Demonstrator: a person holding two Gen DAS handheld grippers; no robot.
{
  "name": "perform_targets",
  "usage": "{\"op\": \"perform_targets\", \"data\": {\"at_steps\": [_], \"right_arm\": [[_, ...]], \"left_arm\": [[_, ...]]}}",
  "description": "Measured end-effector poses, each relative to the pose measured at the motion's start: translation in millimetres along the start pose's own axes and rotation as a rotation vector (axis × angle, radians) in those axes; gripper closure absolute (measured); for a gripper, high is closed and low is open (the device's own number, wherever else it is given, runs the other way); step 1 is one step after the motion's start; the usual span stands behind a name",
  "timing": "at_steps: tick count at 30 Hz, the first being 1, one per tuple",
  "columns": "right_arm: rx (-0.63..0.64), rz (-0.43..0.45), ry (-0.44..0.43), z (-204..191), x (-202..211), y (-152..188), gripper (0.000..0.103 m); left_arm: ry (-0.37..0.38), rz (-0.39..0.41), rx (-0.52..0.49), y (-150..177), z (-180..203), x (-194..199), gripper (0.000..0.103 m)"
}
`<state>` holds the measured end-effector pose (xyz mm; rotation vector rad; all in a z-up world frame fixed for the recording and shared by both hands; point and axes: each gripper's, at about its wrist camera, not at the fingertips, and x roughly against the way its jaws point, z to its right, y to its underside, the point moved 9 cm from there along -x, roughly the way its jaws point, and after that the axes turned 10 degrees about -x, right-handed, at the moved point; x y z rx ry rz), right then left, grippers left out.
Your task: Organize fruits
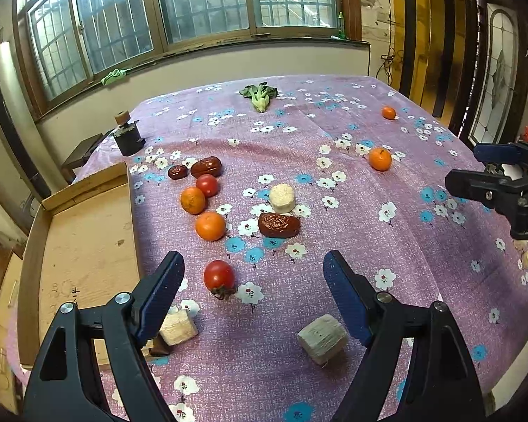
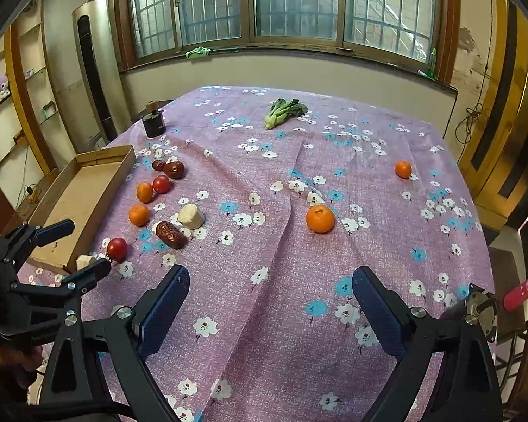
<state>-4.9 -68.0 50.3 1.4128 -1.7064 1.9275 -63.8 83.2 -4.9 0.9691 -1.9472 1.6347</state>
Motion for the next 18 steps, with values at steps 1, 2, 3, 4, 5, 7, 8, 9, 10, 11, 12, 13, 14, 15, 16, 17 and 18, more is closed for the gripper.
{"op": "perform_targets", "data": {"at_steps": [1,2,3,4,5,7,8,9,10,11,12,13,14,15,16,17,18], "right_arm": [[0.005,0.000,0.000,-0.7,-0.3,0.6,0.008],[0.010,-0.001,0.003,-1.0,-0.7,1.2,0.008],[0.015,-0.002,0.007,-1.2,-1.2,1.9,0.008],[0.018,-0.002,0.011,-1.1,-1.8,2.5,0.008],[0.019,-0.003,0.013,-1.2,-2.3,3.0,0.008],[0.021,-0.002,0.013,-2.1,-1.2,4.2,0.008],[0.019,-0.004,0.014,-1.1,-1.6,4.7,0.008],[0.019,-0.005,0.015,0.0,-1.9,5.2,0.008],[0.019,-0.006,0.015,0.3,-1.9,5.7,0.008],[0.019,-0.006,0.015,0.8,-1.9,6.5,0.008],[0.020,-0.007,0.016,1.4,-2.1,6.9,0.008],[0.020,-0.008,0.018,2.0,-2.3,7.3,0.008],[0.019,-0.009,0.020,2.4,-2.7,7.5,0.008],[0.017,-0.010,0.019,2.7,-3.2,8.1,0.008],[0.016,-0.011,0.018,3.4,-3.5,8.5,0.008],[0.015,-0.011,0.018,3.9,-3.8,8.5,0.008],[0.015,-0.012,0.018,4.2,-4.1,8.8,0.008]], "left_arm": [[0.000,-0.001,0.000,0.0,-0.2,0.2,0.021],[-0.001,-0.003,0.000,0.3,-0.4,0.1,0.021],[-0.001,-0.004,0.000,0.4,-0.5,-0.1,0.021],[-0.002,-0.006,-0.001,0.7,-0.3,-0.1,0.021],[0.000,-0.008,0.000,1.0,-0.3,-0.4,0.022],[-0.002,-0.009,-0.001,1.1,-0.2,-0.4,0.021],[-0.002,-0.010,-0.001,1.4,-0.4,-0.5,0.022],[-0.001,-0.010,0.000,1.4,-0.3,-0.4,0.021],[0.001,-0.010,0.000,1.1,0.0,-0.3,0.021],[0.001,-0.010,0.001,1.6,0.2,-0.4,0.021],[0.001,-0.011,0.001,2.2,0.2,-0.4,0.021],[0.001,-0.012,0.001,2.7,0.4,-0.3,0.021],[0.003,-0.014,0.001,2.9,0.8,-0.7,0.021],[0.004,-0.016,0.003,3.5,0.7,-0.7,0.021],[0.006,-0.017,0.005,3.9,0.6,-0.4,0.021],[0.009,-0.017,0.007,4.2,0.4,0.0,0.021],[0.013,-0.018,0.009,4.7,-0.1,-0.1,0.021]]}}
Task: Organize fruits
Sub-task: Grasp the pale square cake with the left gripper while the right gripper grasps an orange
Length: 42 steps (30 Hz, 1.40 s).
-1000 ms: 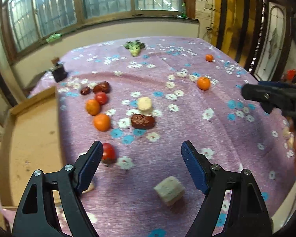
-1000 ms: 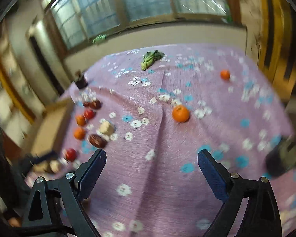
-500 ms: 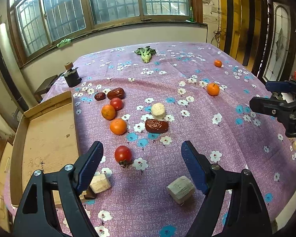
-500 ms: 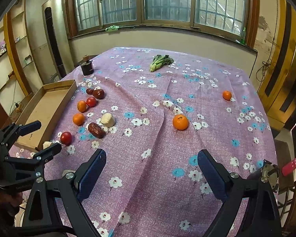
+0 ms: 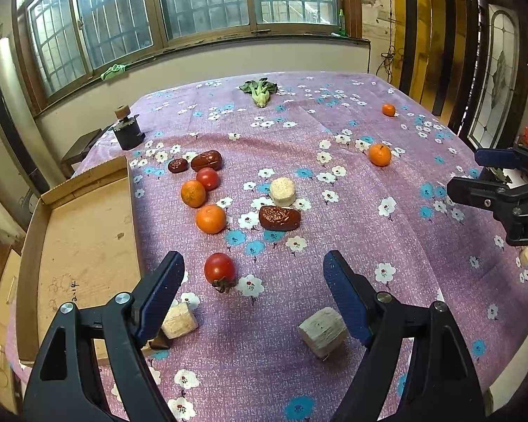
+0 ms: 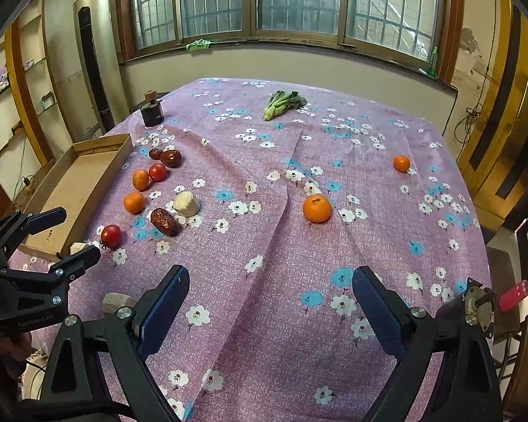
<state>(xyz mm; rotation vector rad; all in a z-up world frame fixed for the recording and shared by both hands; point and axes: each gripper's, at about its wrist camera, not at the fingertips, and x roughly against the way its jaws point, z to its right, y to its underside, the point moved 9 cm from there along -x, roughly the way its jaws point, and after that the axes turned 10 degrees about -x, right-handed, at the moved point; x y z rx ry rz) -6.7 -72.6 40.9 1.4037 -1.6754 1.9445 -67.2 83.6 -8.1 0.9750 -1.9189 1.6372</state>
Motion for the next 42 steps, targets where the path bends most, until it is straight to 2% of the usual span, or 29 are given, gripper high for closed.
{"op": "perform_targets", "data": {"at_steps": [12,15,20,24,28,32,36,37,40,41,42], "right_arm": [[-0.005,-0.024,-0.007,1.8,-10.2,5.8,0.008],[-0.003,-0.030,-0.010,2.0,-12.8,7.2,0.008],[-0.002,-0.045,-0.022,2.8,-22.7,11.1,0.008],[-0.038,-0.049,-0.029,13.2,-39.0,8.9,0.010],[-0.101,-0.039,-0.039,31.0,-60.2,-3.8,0.012],[-0.176,-0.048,-0.044,52.7,-89.2,-19.4,0.024],[-0.210,-0.059,-0.035,67.2,-119.6,-32.9,0.036],[-0.209,-0.064,-0.032,68.3,-126.7,-34.8,0.039],[-0.186,-0.074,-0.031,65.2,-147.3,-39.8,0.051],[-0.180,-0.074,-0.025,64.3,-151.2,-40.0,0.057],[-0.172,-0.069,-0.011,64.4,-155.2,-40.8,0.064]], "left_arm": [[0.043,-0.031,0.017,14.7,1.2,-2.4,0.021],[0.089,-0.043,0.022,20.8,6.1,-1.0,0.022],[0.207,-0.058,0.021,36.8,25.3,4.7,0.021],[0.231,-0.095,-0.001,49.3,40.3,-4.3,0.021],[0.255,-0.126,0.020,51.5,44.0,-17.1,0.022],[0.270,-0.141,0.024,53.2,45.5,-26.5,0.023],[0.294,-0.161,-0.002,57.9,54.2,-34.0,0.045],[0.278,-0.149,-0.015,57.3,54.5,-33.6,0.048],[0.294,-0.140,-0.030,55.5,57.8,-33.2,0.057],[0.311,-0.135,-0.027,54.5,59.1,-32.6,0.064],[0.318,-0.135,-0.027,54.0,59.7,-32.5,0.064]]}}
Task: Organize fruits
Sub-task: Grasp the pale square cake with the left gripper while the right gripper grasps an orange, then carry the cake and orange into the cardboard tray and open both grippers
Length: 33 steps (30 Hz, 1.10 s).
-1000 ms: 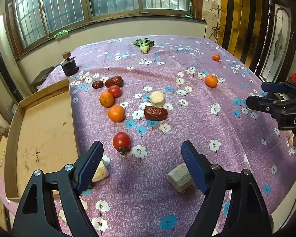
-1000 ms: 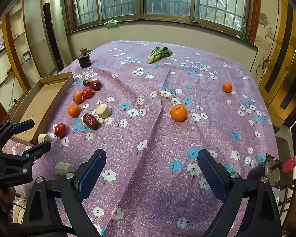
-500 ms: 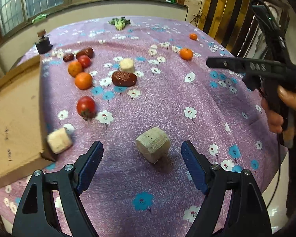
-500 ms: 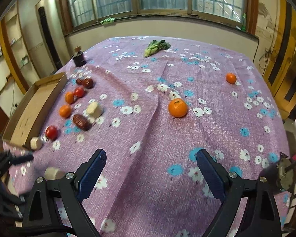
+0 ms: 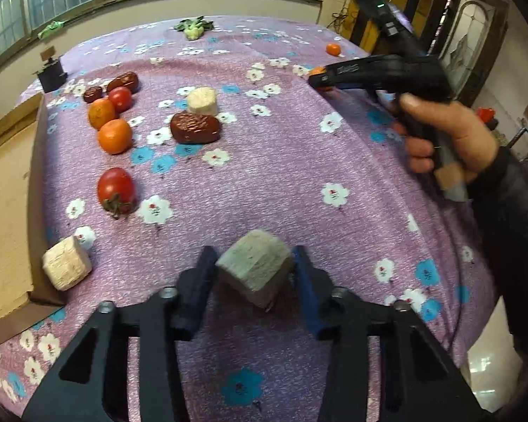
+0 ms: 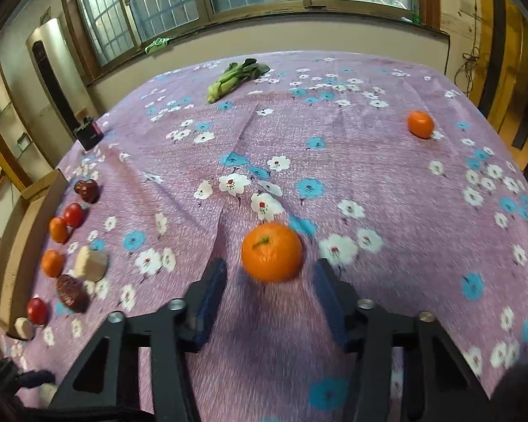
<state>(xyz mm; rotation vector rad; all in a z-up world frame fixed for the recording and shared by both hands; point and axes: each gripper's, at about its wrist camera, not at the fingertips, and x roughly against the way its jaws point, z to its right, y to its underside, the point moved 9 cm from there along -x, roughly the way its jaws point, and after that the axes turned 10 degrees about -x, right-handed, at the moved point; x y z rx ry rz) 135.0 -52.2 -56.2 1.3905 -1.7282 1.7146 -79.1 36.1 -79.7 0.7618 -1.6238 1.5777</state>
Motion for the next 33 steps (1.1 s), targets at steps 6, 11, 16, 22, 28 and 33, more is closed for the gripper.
{"op": "perform_targets", "data": {"at_steps": [6,11,16,22,28,33], "right_arm": [[-0.030,0.036,-0.032,-0.8,19.6,3.4,0.067],[-0.004,0.040,-0.101,-24.2,52.2,24.5,0.067],[0.038,0.004,-0.185,-62.8,72.1,51.0,0.068],[0.100,-0.025,-0.271,-115.7,88.3,79.3,0.068],[0.149,-0.051,-0.316,-153.7,91.8,96.8,0.068],[0.184,-0.070,-0.358,-184.5,94.7,107.2,0.068]], "left_arm": [[0.005,0.010,0.013,1.4,-5.1,6.8,0.064],[-0.006,0.036,0.039,3.9,-16.8,20.7,0.064],[-0.013,0.063,0.070,9.0,-29.4,35.8,0.064],[-0.027,0.095,0.105,17.6,-43.7,53.7,0.064],[-0.046,0.124,0.138,24.7,-60.8,70.8,0.064],[-0.075,0.144,0.175,31.5,-79.4,84.3,0.064]]}}
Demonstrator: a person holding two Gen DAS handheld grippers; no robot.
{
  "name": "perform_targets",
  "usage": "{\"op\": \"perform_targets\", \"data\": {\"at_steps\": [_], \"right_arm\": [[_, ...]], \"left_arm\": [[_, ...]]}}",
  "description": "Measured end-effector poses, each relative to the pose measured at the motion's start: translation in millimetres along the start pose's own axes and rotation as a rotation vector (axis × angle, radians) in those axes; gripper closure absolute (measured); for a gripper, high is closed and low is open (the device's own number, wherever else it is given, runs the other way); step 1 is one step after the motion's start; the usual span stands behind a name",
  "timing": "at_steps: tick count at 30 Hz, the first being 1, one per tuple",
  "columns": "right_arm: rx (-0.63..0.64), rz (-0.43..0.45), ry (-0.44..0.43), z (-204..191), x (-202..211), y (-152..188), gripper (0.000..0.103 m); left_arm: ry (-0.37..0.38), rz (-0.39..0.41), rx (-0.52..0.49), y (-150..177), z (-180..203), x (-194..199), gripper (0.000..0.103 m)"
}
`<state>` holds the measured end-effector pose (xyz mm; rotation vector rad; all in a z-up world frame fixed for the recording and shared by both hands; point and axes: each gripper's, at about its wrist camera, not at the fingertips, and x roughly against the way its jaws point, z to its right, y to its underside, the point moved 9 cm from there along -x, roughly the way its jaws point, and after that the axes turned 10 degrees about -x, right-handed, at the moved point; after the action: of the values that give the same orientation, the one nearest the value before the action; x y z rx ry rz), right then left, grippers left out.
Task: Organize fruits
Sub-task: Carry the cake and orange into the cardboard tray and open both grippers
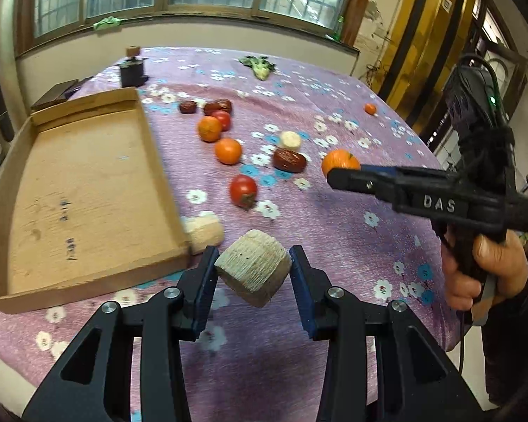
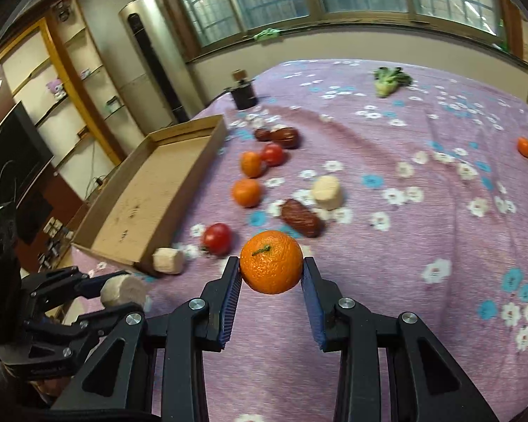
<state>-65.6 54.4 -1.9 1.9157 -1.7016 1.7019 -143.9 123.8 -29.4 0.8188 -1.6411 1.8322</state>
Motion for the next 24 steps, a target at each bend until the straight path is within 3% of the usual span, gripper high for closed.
{"op": "perform_targets", "data": {"at_steps": [6,13,18,24], "right_arm": [[0.064,-0.015,-0.080,-50.7,-11.3,-1.3,0.068],[0.166,-0.066,-0.183,-127.5,-47.0,-2.6,0.068],[0.209,-0.143,-0.210,-161.0,-84.1,5.3,0.068],[0.264,-0.233,-0.182,-173.5,-118.2,22.2,0.068]], "left_arm": [[-0.104,0.038,0.058,-3.5,-51.1,23.6,0.064],[-0.213,0.029,0.167,4.3,-125.1,30.9,0.064],[-0.245,0.012,0.207,11.3,-151.5,24.5,0.064],[-0.238,-0.025,0.207,19.0,-162.5,9.2,0.064]]}}
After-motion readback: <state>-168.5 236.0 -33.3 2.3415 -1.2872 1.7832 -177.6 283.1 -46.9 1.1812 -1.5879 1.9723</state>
